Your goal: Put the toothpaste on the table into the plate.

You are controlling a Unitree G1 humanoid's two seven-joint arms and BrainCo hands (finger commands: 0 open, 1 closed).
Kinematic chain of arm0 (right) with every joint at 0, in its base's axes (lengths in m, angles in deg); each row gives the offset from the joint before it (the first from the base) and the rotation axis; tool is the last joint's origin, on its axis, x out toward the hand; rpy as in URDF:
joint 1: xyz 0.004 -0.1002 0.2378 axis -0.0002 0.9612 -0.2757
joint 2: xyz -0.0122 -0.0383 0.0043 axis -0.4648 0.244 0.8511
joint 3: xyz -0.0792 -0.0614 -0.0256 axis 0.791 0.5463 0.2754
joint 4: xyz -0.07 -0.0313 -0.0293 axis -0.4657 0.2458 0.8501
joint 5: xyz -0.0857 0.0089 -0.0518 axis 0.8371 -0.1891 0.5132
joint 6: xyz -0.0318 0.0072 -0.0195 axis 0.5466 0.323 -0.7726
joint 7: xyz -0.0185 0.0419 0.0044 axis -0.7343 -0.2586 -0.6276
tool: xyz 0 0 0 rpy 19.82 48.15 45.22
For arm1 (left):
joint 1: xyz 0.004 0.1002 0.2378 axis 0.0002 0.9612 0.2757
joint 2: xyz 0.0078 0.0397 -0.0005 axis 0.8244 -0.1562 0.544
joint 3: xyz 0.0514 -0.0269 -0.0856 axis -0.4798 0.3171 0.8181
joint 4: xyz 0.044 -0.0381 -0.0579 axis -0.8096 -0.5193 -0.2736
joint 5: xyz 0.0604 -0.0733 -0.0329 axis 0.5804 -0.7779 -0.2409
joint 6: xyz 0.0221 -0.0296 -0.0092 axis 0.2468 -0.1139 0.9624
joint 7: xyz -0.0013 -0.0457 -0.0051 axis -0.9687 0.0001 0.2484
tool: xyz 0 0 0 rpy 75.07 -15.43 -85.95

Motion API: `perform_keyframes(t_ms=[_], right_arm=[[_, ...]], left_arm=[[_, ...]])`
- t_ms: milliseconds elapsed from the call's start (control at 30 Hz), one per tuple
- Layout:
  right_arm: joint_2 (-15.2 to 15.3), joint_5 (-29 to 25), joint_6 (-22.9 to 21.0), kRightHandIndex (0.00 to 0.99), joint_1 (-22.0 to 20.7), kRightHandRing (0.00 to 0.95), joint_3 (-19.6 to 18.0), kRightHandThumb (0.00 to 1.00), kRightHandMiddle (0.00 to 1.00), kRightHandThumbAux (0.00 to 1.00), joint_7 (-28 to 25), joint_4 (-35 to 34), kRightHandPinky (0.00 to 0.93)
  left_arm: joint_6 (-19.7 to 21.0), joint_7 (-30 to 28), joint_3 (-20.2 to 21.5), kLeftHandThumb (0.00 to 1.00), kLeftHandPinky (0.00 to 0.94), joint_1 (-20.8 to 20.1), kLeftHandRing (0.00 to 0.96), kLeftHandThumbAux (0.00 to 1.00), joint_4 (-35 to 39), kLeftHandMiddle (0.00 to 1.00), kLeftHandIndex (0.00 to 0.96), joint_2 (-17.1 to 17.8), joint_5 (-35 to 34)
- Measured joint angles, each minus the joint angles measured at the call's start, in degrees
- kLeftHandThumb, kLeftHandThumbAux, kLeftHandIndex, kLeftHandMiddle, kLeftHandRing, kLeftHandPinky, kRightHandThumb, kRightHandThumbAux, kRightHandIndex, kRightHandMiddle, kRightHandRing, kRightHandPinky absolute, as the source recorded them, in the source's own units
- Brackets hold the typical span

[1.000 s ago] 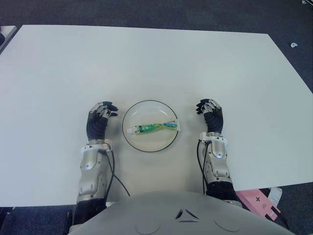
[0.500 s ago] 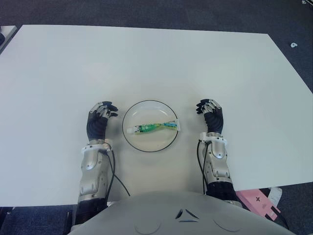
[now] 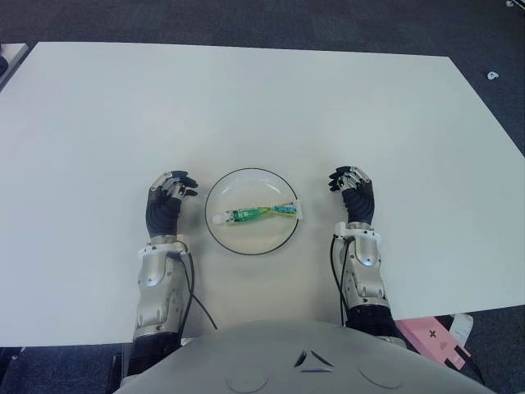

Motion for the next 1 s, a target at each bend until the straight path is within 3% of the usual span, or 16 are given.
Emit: perform_keyframes(t_ms=[1000], right_arm=[[-0.03, -0.09, 0.15, 0.43, 0.71, 0.562, 0.43, 0.709, 0.549, 0.726, 0.43, -0.88, 0.569]], left_arm=[[-0.11, 1.37, 0.14, 0.714, 0.535, -0.1, 0.537, 0.722, 0.02, 0.521, 0.433, -0.02, 0.04]])
